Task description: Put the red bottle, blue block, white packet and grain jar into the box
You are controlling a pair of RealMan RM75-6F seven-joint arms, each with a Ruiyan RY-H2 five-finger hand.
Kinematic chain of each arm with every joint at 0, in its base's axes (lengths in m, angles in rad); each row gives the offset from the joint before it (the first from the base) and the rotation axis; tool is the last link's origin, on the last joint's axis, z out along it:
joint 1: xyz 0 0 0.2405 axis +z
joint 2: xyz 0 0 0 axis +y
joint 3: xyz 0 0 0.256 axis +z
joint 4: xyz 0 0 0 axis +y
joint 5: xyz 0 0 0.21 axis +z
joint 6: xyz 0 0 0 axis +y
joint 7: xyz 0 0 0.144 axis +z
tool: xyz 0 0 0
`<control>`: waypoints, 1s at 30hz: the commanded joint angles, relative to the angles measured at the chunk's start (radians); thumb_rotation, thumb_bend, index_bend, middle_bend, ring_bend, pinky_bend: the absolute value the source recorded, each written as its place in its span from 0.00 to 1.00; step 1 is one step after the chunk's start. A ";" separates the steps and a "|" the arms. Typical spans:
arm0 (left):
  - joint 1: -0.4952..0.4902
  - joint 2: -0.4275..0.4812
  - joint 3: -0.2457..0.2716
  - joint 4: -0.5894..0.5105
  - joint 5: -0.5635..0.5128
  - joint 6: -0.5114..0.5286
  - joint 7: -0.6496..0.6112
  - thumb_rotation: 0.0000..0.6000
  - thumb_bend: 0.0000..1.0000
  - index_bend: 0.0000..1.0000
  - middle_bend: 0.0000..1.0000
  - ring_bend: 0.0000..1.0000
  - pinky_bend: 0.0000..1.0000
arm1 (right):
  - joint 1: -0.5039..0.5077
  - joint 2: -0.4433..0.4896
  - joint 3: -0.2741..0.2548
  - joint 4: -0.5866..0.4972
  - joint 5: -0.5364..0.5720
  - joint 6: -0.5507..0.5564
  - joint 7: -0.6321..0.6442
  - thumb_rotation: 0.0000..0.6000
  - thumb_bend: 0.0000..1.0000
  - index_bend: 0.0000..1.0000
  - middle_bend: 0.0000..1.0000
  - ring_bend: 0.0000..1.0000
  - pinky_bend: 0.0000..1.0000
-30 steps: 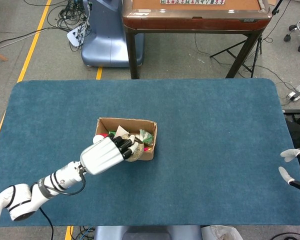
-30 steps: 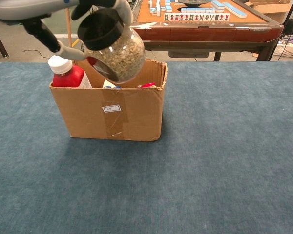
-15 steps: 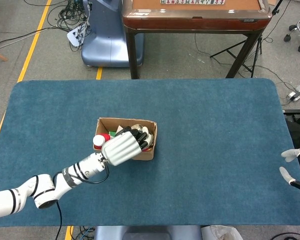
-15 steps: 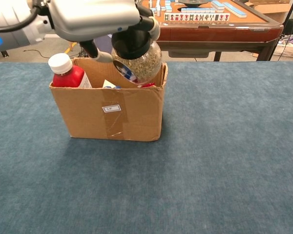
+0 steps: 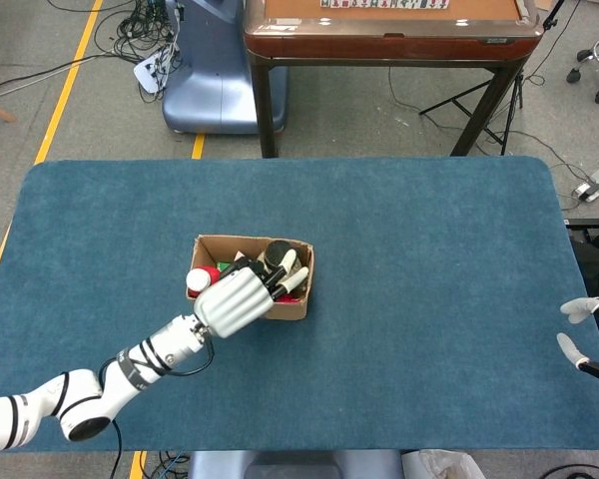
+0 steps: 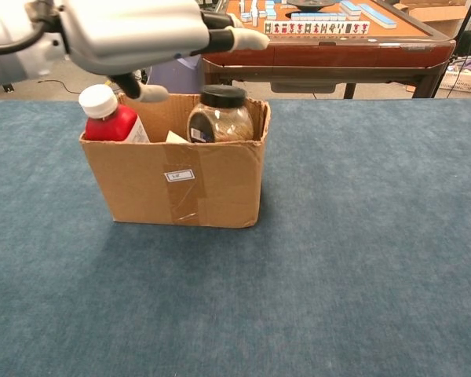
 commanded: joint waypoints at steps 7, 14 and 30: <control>0.117 0.123 0.101 -0.119 0.103 0.124 -0.069 1.00 0.21 0.13 0.32 0.59 0.85 | 0.002 -0.007 -0.002 -0.005 -0.005 -0.004 -0.027 1.00 0.29 0.45 0.53 0.43 0.58; 0.185 0.188 0.147 -0.181 0.170 0.185 -0.093 1.00 0.21 0.14 0.32 0.59 0.85 | 0.005 -0.013 -0.005 -0.006 -0.004 -0.015 -0.040 1.00 0.29 0.45 0.53 0.43 0.58; 0.445 0.153 0.208 -0.285 -0.057 0.363 -0.033 1.00 0.21 0.29 0.38 0.52 0.75 | 0.010 -0.019 -0.004 -0.006 0.018 -0.035 -0.078 1.00 0.29 0.45 0.53 0.43 0.58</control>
